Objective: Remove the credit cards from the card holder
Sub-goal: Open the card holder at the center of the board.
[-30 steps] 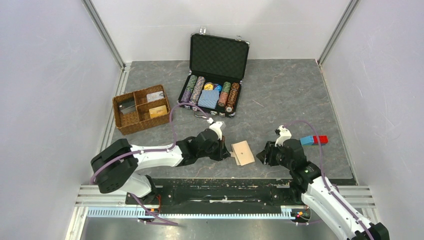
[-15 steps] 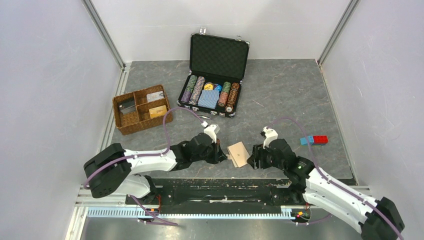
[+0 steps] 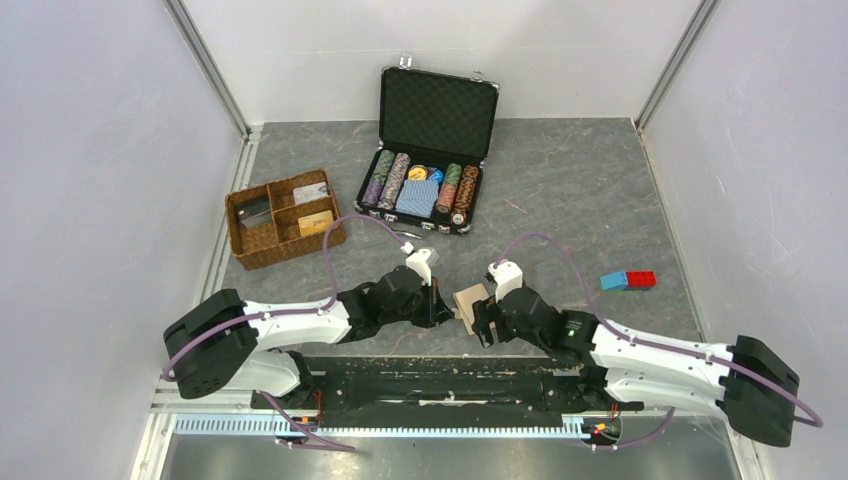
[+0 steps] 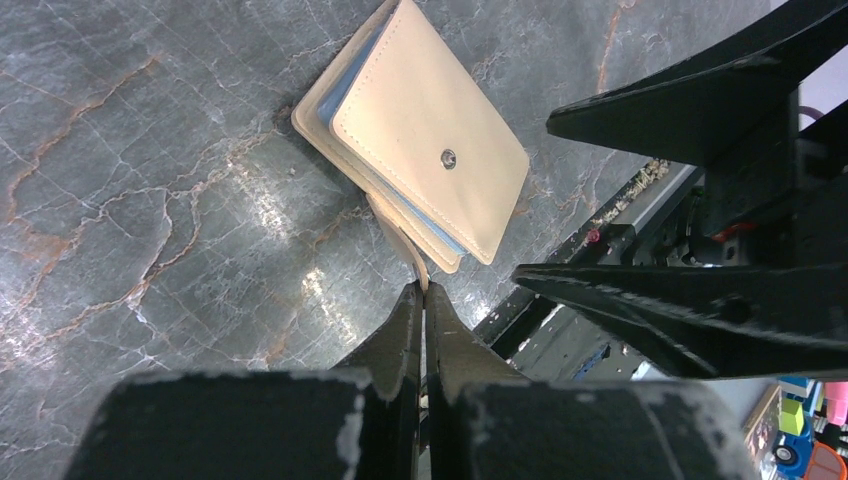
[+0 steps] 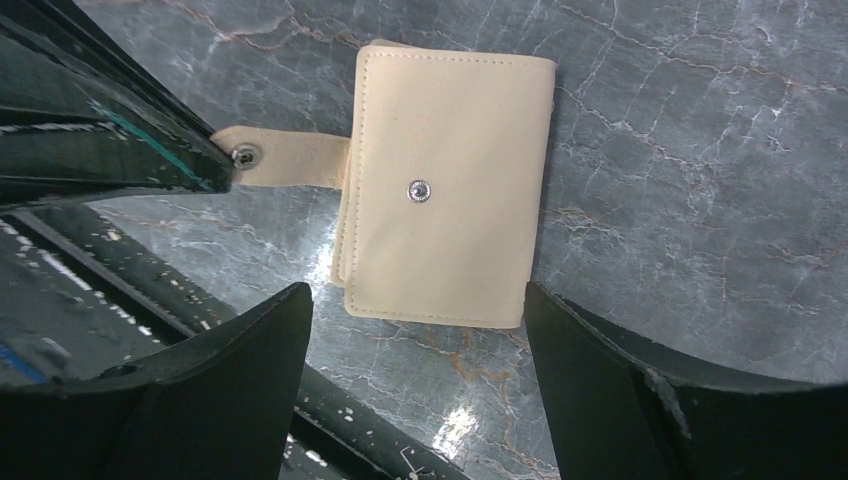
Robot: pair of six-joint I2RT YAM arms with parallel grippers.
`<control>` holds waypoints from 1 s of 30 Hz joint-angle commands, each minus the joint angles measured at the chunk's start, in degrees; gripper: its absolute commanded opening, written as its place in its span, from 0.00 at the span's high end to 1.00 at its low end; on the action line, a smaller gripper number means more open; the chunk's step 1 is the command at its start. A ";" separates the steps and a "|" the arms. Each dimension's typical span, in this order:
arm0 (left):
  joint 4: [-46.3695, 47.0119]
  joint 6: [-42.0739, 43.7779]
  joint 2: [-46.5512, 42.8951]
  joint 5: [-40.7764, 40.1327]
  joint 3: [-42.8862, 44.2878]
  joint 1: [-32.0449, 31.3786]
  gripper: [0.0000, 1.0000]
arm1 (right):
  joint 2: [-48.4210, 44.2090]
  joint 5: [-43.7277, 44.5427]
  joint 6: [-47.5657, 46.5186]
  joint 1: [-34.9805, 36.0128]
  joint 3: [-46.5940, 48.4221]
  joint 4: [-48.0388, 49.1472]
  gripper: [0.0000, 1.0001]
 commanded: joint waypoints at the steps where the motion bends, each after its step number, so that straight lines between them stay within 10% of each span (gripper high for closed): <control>1: 2.54 -2.03 -1.43 -0.57 -0.25 0.23 0.98 | 2.87 7.72 -0.99 2.40 2.43 2.98 0.19; 30: 0.17 -1.95 -3.98 -1.77 -1.86 0.24 0.98 | 9.29 17.59 0.72 8.98 6.76 0.69 0.31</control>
